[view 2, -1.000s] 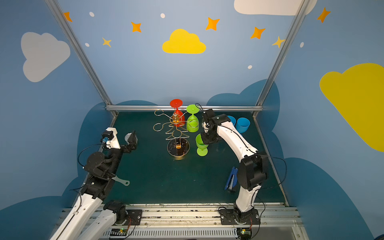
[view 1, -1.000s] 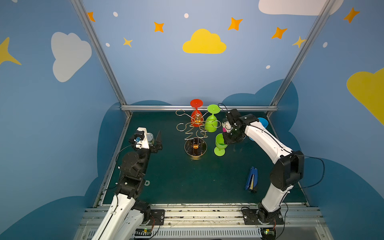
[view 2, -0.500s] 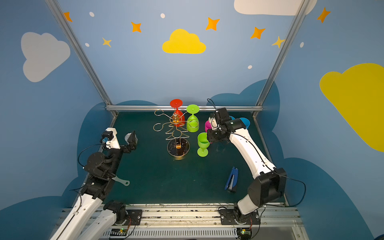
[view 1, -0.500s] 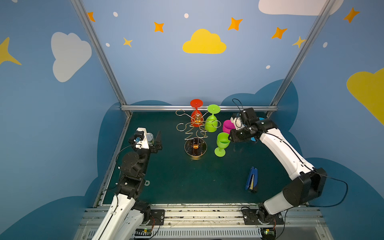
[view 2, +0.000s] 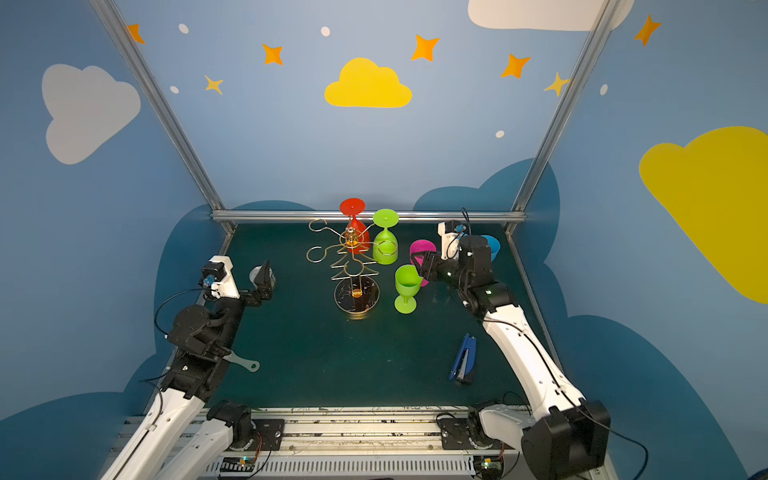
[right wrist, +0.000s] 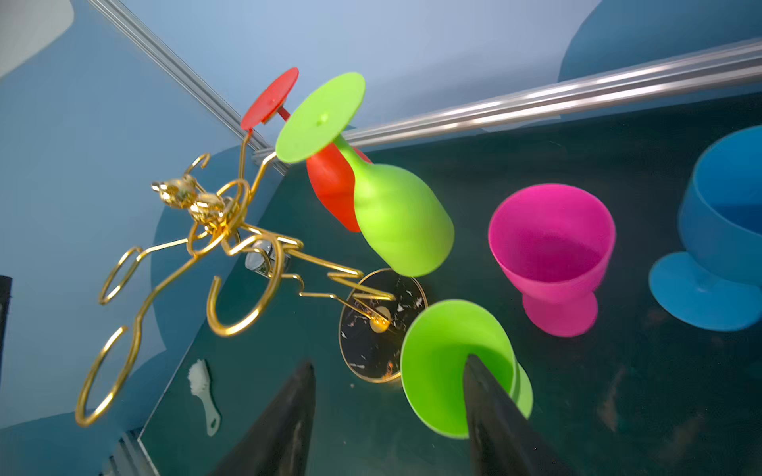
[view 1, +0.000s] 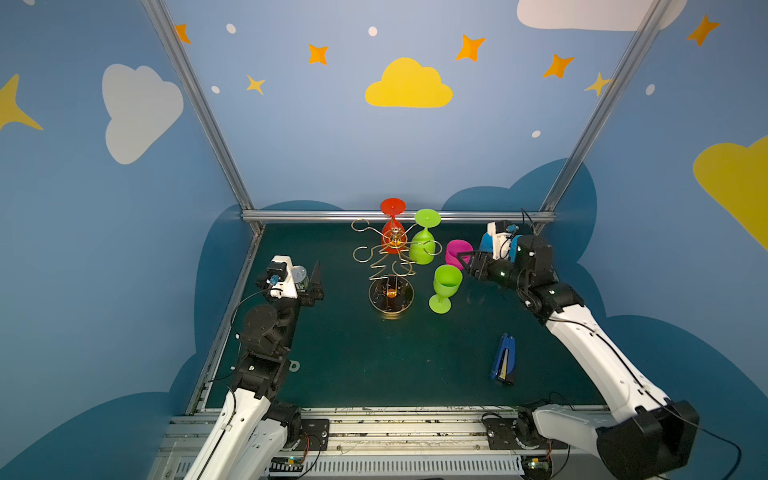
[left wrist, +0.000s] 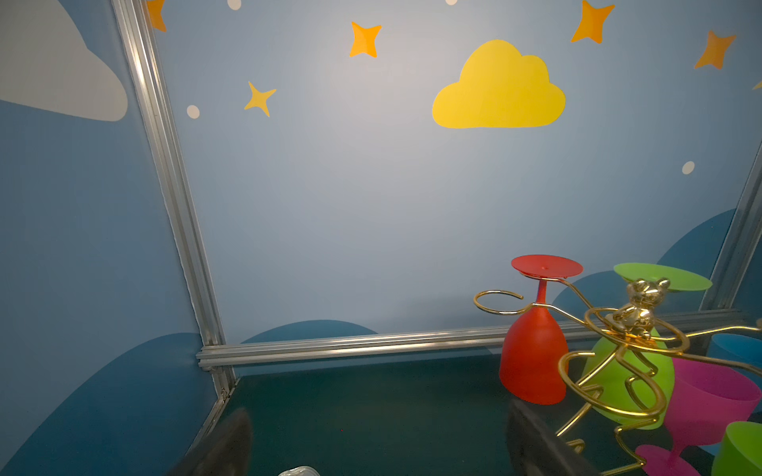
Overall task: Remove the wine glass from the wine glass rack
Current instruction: 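Reach the right gripper to the foot of the remaining hanging green glass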
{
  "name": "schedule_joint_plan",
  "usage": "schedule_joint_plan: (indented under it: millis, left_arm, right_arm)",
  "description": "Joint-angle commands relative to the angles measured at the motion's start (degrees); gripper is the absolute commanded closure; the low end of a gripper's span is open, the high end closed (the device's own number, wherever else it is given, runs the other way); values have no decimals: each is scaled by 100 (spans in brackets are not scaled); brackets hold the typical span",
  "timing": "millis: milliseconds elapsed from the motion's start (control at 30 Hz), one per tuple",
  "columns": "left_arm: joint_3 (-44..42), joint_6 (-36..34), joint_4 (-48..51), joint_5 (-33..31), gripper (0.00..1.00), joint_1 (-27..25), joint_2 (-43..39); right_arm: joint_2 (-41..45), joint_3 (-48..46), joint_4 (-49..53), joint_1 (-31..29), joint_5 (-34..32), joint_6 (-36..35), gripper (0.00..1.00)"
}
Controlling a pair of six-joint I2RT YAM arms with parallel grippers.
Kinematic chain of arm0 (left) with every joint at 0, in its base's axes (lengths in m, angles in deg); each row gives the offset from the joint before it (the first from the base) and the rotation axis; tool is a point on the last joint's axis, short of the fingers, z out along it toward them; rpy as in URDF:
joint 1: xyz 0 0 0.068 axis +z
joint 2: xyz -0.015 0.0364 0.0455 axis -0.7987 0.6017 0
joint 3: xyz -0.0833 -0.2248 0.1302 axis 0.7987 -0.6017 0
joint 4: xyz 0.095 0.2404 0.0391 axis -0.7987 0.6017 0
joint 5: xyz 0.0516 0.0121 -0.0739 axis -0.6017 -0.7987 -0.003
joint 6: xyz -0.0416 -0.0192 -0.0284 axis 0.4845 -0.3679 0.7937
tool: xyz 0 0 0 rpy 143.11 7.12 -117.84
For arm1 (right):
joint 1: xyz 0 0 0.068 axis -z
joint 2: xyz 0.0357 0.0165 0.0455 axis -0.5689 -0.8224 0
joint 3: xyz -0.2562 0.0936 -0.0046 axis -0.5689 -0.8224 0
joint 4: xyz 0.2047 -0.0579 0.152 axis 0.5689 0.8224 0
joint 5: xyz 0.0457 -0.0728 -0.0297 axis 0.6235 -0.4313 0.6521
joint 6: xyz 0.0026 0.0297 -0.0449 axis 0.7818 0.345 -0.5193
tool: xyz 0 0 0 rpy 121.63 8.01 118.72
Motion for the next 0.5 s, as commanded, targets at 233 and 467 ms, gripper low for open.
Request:
schedule_joint_plan:
  millis: [233,467]
  left_arm:
    - [-67,32,-93,-40,5,18,-14]
    - [-67,36,-90,-31,5,19,15]
  right_arm:
    - [-1298,1145,-1111,29,842,778,43]
    - [-1912,1605,-1422,29,1138,1117,42]
